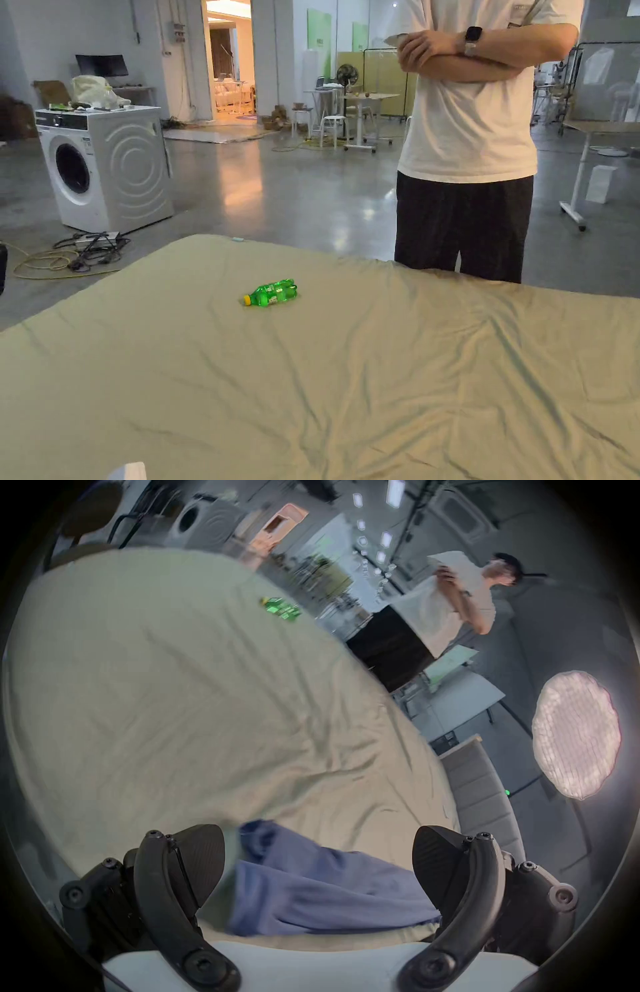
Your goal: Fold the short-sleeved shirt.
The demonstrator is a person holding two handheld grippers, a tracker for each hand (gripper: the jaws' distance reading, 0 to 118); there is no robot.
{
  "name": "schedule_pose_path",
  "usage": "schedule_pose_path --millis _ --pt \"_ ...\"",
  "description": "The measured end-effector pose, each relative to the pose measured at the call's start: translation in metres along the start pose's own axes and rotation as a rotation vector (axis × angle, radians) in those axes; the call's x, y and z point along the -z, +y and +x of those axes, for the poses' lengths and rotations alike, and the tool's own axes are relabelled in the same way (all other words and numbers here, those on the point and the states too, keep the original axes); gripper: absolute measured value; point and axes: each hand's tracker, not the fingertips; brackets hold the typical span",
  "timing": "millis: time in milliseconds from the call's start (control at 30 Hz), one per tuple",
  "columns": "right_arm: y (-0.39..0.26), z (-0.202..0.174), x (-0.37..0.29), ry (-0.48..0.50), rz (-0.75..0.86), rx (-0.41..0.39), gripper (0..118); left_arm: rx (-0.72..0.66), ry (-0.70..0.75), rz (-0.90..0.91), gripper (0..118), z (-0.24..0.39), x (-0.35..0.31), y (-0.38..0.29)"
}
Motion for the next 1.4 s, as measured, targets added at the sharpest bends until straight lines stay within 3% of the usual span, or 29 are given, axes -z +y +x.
schedule_pose_path --millis 100,167,367,400,467,533,567,667,900,1000,1100,1267,1300,1400 --pt "-0.003 0.005 -0.001 -0.018 -0.021 0.006 0 -0.016 0.054 -0.065 110 -0.013 0.015 -0.008" --pt "-0.004 0.008 -0.001 -0.023 -0.026 0.023 0 -0.058 0.015 -0.158 110 -0.021 0.025 -0.013" --pt "-0.009 0.008 0.001 0.002 -0.057 0.043 0 -0.095 -0.019 -0.132 106 -0.012 0.042 -0.039" --pt "-0.011 0.007 0.001 0.004 -0.061 0.034 0 -0.101 -0.020 -0.139 99 -0.009 0.044 -0.037" --pt "-0.013 0.006 0.001 0.001 -0.076 0.023 0 -0.124 -0.027 -0.133 35 -0.002 0.042 -0.037" --pt "-0.016 0.007 0.002 -0.001 -0.085 0.024 0 -0.138 -0.050 -0.141 16 0.038 0.038 -0.048" --pt "-0.017 0.008 0.003 -0.005 -0.091 0.030 0 -0.128 -0.045 -0.149 13 0.046 0.042 -0.054" --pt "-0.022 0.012 0.003 -0.019 -0.105 0.041 0 -0.109 -0.029 -0.193 11 0.037 0.056 -0.059" --pt "-0.023 0.022 -0.002 -0.038 -0.112 0.069 0 -0.139 -0.037 -0.066 8 0.006 0.024 -0.022" --pt "-0.025 0.024 -0.001 -0.036 -0.111 0.092 0 -0.011 0.074 -0.043 8 0.005 0.005 -0.004" --pt "-0.024 0.021 -0.001 -0.034 -0.113 0.096 0 -0.063 0.046 0.015 8 -0.001 -0.014 0.010" --pt "-0.027 0.021 0.000 -0.021 -0.115 0.108 0 0.152 0.139 0.106 8 0.043 -0.036 0.019" --pt "-0.028 0.021 -0.001 -0.021 -0.110 0.113 0 0.150 0.127 0.109 8 0.009 -0.027 0.031" --pt "-0.028 0.020 -0.001 -0.013 -0.110 0.123 0 0.185 0.034 0.102 8 0.047 -0.013 0.016"
